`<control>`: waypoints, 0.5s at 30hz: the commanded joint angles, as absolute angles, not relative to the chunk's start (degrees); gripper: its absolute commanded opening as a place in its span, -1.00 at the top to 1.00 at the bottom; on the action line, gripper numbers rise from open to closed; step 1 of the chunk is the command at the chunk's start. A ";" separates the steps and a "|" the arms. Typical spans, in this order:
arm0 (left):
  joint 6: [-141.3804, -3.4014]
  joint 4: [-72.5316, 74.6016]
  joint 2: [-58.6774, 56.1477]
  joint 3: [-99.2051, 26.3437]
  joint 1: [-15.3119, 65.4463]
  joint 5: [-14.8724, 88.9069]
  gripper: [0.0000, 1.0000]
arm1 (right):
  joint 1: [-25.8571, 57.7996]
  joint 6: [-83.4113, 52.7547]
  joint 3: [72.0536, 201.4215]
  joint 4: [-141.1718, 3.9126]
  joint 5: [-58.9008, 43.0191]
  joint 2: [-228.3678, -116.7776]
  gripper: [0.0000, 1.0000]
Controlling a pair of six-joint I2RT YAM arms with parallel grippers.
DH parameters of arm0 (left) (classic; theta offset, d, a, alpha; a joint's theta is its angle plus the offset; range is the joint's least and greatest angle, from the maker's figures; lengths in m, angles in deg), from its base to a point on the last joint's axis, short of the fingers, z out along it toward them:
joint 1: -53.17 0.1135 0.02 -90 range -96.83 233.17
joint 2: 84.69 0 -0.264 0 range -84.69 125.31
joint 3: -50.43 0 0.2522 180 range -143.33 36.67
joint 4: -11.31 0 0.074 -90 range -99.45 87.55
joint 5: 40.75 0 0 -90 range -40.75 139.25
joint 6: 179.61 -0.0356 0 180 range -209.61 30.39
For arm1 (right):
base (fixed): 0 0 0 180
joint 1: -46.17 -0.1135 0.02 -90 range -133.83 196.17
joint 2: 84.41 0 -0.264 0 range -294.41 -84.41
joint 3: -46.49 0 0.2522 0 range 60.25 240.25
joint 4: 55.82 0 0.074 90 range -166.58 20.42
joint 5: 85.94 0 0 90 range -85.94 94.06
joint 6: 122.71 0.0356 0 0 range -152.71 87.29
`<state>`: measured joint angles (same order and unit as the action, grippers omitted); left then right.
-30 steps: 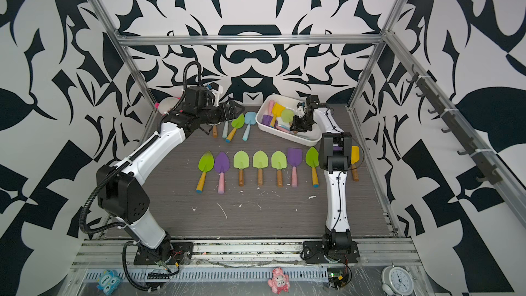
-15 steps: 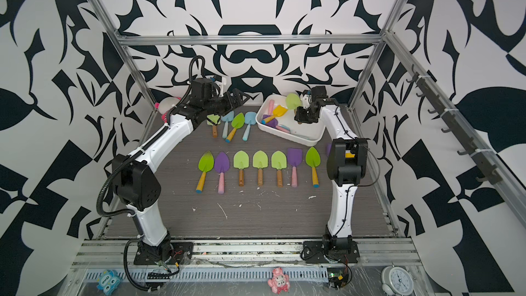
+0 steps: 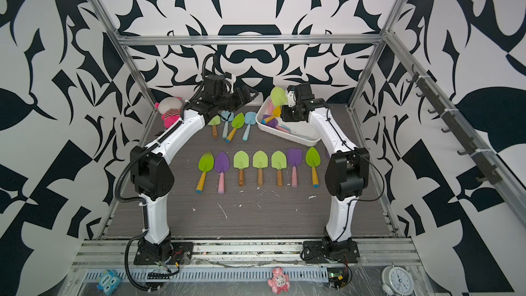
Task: Take the shovel out of the storage box
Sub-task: Pick up the shovel from the storage box.
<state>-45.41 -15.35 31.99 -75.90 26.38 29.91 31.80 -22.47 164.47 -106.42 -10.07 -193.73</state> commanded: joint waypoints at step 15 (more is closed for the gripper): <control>-44.06 -11.15 35.72 -72.72 28.21 30.27 -0.15 | 21.29 -10.33 158.65 -98.30 -12.73 -185.19 1.00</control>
<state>-44.14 -14.06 35.09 -74.26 27.60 30.94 22.23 -12.57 158.99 -101.85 -11.67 -188.63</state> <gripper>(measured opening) 0.595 0.255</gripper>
